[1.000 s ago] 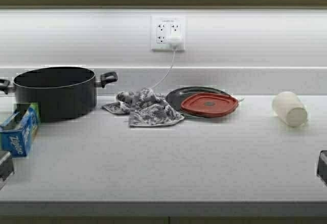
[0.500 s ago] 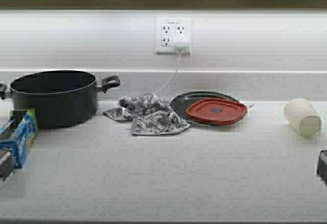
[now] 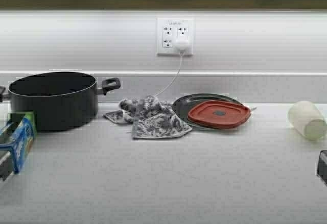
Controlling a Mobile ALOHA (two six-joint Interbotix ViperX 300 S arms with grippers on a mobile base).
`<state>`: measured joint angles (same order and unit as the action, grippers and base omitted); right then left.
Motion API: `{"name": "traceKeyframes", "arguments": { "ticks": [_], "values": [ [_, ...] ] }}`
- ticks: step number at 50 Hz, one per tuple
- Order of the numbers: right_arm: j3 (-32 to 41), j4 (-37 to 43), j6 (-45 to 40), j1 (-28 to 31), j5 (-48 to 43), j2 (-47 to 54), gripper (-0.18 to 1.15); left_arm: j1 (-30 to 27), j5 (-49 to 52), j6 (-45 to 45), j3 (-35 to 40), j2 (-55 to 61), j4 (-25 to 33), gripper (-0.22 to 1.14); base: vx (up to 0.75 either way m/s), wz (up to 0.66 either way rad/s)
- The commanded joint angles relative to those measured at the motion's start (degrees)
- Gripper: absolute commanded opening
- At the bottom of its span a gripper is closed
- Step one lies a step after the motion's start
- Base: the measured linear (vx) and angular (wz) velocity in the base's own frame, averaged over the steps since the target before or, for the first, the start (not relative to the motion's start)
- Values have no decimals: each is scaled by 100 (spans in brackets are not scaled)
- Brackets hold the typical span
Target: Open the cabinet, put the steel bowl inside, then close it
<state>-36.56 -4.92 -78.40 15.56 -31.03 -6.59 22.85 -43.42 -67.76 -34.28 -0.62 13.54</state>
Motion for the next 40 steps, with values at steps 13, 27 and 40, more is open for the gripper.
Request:
{"name": "traceKeyframes", "arguments": {
  "ticks": [13, 27, 40],
  "values": [
    [-431, -519, 123, -53, 35, -773, 103, -369, -325, 53, -1230, -1037, -290, 101, 4, -1],
    [-967, -888, 721, 1037, 334, -1687, 21, -26, -501, 1187, -2936, -2865, -1600, 4, 3, -2],
    [-1020, -545, 3498, 1705, 791, -2268, 12, -26, 1397, 3375, -3252, -4491, -1441, 7, 0, -10]
  ]
}}
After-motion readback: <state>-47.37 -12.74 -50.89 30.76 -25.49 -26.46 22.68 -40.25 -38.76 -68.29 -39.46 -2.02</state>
